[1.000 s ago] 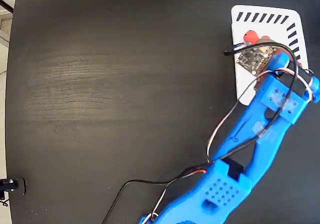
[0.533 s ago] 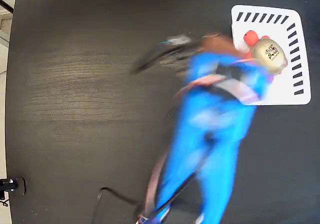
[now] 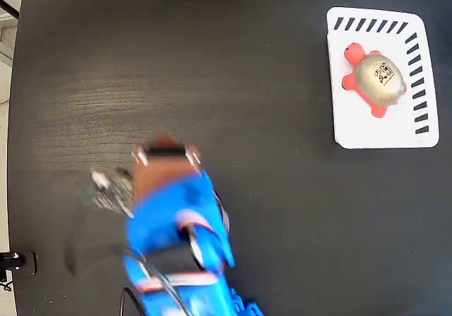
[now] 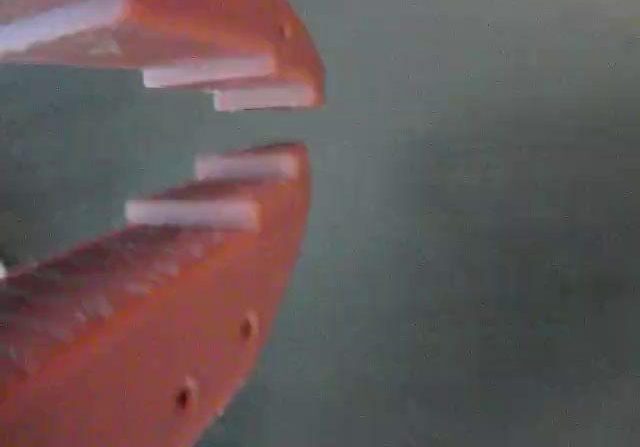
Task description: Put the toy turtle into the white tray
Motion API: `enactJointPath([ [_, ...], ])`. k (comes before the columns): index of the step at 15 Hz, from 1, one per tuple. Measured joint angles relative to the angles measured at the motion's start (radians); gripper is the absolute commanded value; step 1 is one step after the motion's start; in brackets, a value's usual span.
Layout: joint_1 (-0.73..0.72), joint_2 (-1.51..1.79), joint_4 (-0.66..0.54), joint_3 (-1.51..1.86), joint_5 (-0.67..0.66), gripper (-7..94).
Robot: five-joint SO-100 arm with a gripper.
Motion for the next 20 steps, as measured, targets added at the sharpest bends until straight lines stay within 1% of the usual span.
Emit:
enactJointPath([
  [1, -0.008, 0.103, -0.054, 0.133, -0.031, 0],
  [2, -0.003, 0.212, -0.074, 0.249, -0.063, 0],
  [3, 0.015, 0.321, -0.069, 0.333, -0.095, 0],
  [5, 0.061, 0.523, 0.006, 0.442, -0.150, 0],
  [6, 0.081, 0.634, 0.067, 0.469, -0.172, 0],
  [9, 0.137, 0.865, 0.213, 0.522, -0.201, 0],
  [11, 0.158, 0.942, 0.249, 0.584, -0.187, 0],
  [13, 0.155, 0.966, 0.239, 0.646, -0.164, 0],
  [20, 0.167, 0.973, 0.235, 0.650, -0.161, 0],
])
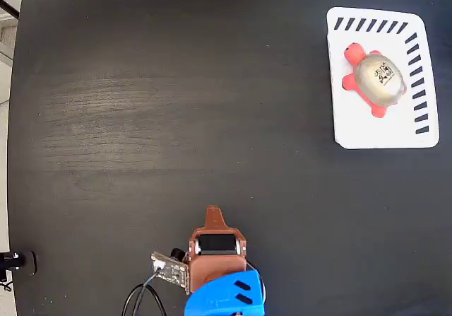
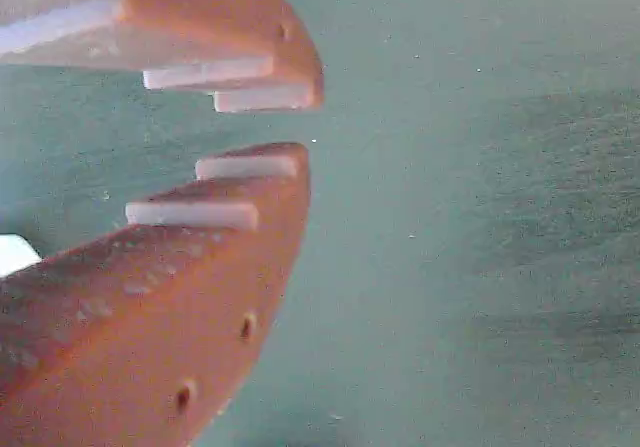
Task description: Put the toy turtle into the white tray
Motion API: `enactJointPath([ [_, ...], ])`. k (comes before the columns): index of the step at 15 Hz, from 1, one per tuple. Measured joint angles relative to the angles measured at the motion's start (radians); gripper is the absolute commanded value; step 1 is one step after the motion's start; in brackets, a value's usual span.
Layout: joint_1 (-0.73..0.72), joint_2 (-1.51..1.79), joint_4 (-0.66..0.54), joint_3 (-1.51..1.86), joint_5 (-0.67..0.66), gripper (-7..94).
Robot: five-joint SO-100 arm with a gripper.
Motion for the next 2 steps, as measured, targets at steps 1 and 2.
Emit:
enactJointPath([
  [1, 0.000, 0.000, 0.000, 0.000, 0.000, 0],
  [2, 0.000, 0.000, 0.000, 0.000, 0.000, 0],
])
